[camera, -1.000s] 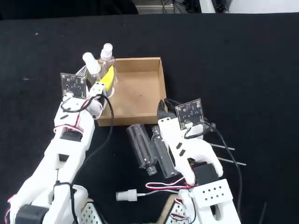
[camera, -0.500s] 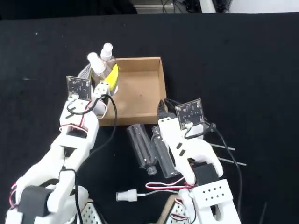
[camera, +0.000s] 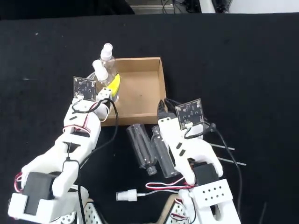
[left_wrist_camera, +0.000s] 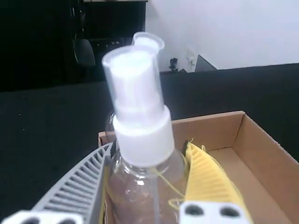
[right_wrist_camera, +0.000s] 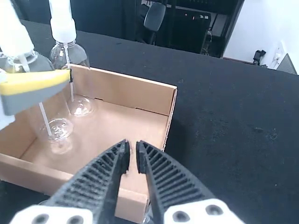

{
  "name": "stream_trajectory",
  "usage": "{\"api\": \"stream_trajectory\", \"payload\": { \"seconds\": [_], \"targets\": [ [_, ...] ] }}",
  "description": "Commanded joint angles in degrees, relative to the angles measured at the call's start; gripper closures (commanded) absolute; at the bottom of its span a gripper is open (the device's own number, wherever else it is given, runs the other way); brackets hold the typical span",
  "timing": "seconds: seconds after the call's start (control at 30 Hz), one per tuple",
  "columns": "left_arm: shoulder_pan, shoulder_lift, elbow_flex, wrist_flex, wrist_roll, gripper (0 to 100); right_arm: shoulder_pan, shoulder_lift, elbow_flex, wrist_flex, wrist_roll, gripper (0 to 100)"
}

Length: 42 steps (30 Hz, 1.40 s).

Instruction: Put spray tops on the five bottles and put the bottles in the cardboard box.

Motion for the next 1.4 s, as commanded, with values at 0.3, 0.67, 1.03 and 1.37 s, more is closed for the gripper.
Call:
{"api": "stream_trajectory", "payload": {
  "seconds": [0.3,0.67,1.03,1.37],
  "targets": [
    [0.8,3.9,-6.4,-1.7,-0.5,97,-0.4,-1.0,-0.6,-1.7,0.4,98.0],
    [0.4,11.1,-5.7,-10.5,-0.6,97,-0.4,-1.0,-0.6,-1.7,0.4,98.0],
    [0.3,11.8,-5.8,-10.3,-0.6,97,-0.4,-1.0,-0.6,-1.7,0.4,98.0],
    [0.3,11.3,-11.9,-1.2,-2.5,97,-0.4,-1.0,-0.6,-1.7,0.4,98.0]
  ]
}}
